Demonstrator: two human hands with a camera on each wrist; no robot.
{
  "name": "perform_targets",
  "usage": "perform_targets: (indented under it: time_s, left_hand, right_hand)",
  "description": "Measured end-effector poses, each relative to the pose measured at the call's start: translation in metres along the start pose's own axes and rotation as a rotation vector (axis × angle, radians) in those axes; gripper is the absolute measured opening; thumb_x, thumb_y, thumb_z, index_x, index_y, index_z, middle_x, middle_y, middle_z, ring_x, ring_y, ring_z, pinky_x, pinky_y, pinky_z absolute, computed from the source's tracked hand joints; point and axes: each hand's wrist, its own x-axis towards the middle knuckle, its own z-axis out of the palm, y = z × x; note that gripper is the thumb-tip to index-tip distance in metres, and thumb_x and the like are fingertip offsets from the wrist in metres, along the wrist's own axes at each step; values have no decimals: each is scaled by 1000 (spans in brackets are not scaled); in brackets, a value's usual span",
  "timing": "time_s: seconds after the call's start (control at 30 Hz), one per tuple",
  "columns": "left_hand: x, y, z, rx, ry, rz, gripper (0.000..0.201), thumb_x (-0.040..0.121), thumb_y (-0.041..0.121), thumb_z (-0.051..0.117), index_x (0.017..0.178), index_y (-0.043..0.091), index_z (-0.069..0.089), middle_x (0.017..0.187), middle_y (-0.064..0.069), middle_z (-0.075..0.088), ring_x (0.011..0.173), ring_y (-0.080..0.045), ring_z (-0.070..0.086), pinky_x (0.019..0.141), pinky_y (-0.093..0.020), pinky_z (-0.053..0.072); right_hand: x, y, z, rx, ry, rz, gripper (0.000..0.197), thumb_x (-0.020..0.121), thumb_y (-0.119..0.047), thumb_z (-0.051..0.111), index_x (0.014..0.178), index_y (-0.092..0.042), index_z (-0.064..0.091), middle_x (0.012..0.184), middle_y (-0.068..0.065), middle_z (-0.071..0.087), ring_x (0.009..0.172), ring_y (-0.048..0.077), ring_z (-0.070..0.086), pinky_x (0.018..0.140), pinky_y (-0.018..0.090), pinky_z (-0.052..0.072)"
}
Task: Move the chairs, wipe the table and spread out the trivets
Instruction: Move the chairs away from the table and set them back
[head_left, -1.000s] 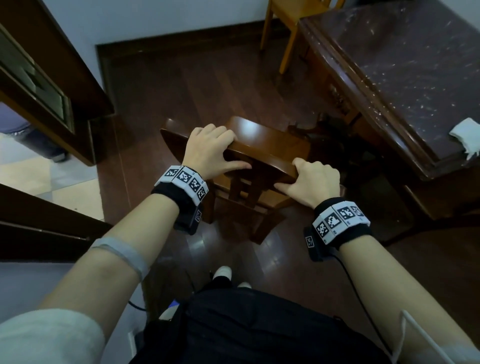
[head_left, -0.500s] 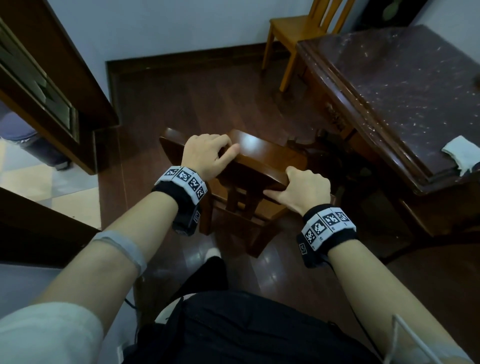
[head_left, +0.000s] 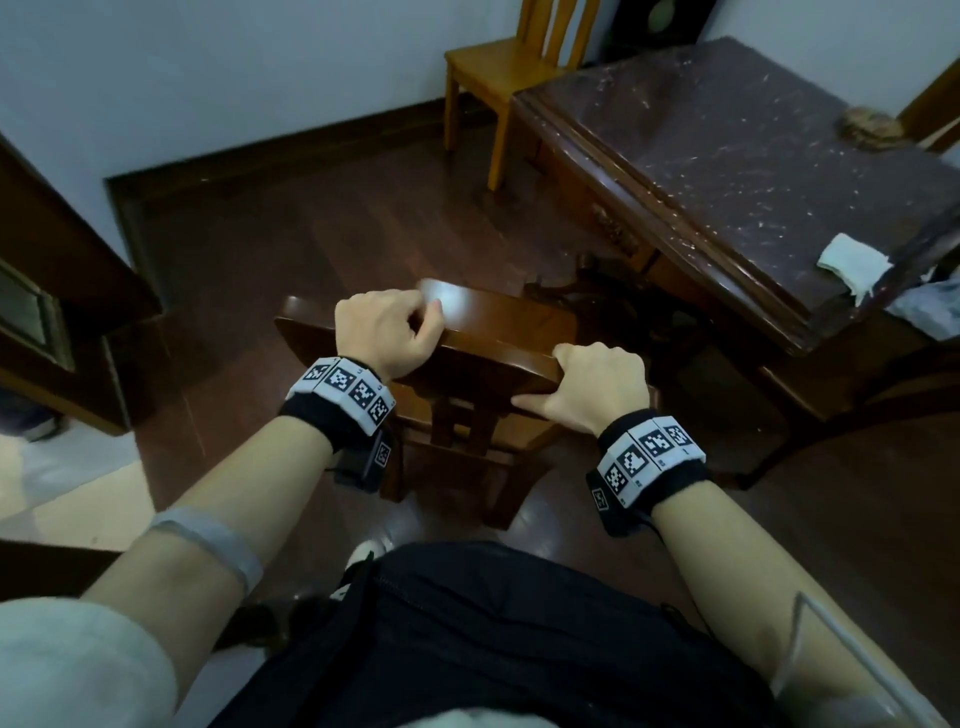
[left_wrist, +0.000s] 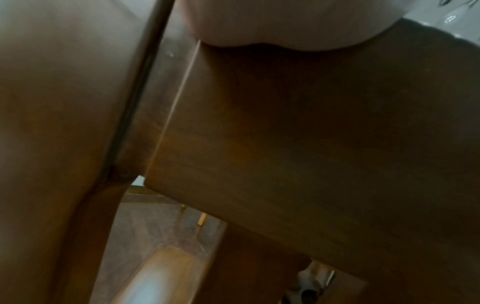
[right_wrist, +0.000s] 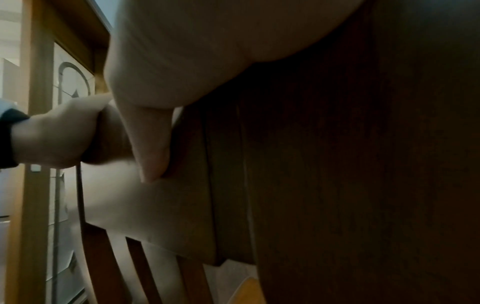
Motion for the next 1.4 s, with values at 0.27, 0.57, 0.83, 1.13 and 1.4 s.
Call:
perform_targets:
  time_s: [0.27, 0.57, 0.83, 1.13, 1.4]
  left_hand:
    - [46, -46, -1, -49, 55, 108, 46, 87, 41, 36, 50, 15, 41, 46, 4, 43, 41, -24, 44, 44, -27, 35]
    - [96, -57, 0, -87, 108, 184, 46, 89, 42, 35, 49, 18, 38, 46, 7, 38, 40, -18, 35, 50, -23, 23]
    - [126, -90, 3, -122, 133, 237, 45, 89, 38, 37, 49, 17, 38, 46, 8, 36, 39, -17, 34, 48, -22, 22]
    - [147, -123, 6, -130, 118, 307, 42, 88, 36, 37, 50, 18, 35, 46, 10, 32, 39, -15, 30, 48, -20, 12]
    - [158, -143, 8, -169, 92, 332, 42, 87, 36, 36, 49, 19, 35, 45, 10, 33, 38, -15, 31, 45, -19, 16]
  right_hand:
    - [39, -37, -9, -7, 17, 102, 64, 71, -84, 46, 90, -25, 57, 74, -6, 58, 74, 20, 63, 70, 33, 52]
    - [74, -38, -28, -13, 61, 159, 69, 72, -85, 46, 107, -27, 60, 79, -7, 61, 72, 15, 61, 68, 28, 49]
    - [97, -66, -32, -18, 65, 191, 69, 75, -83, 45, 112, -25, 59, 76, -8, 52, 76, 17, 62, 66, 28, 43]
    - [115, -95, -29, -13, 105, 229, 68, 77, -81, 44, 108, -22, 58, 80, -3, 64, 74, 20, 65, 67, 30, 51]
    - [123, -117, -27, -6, 93, 243, 65, 80, -77, 45, 105, -18, 55, 71, -4, 56, 72, 22, 66, 60, 28, 44]
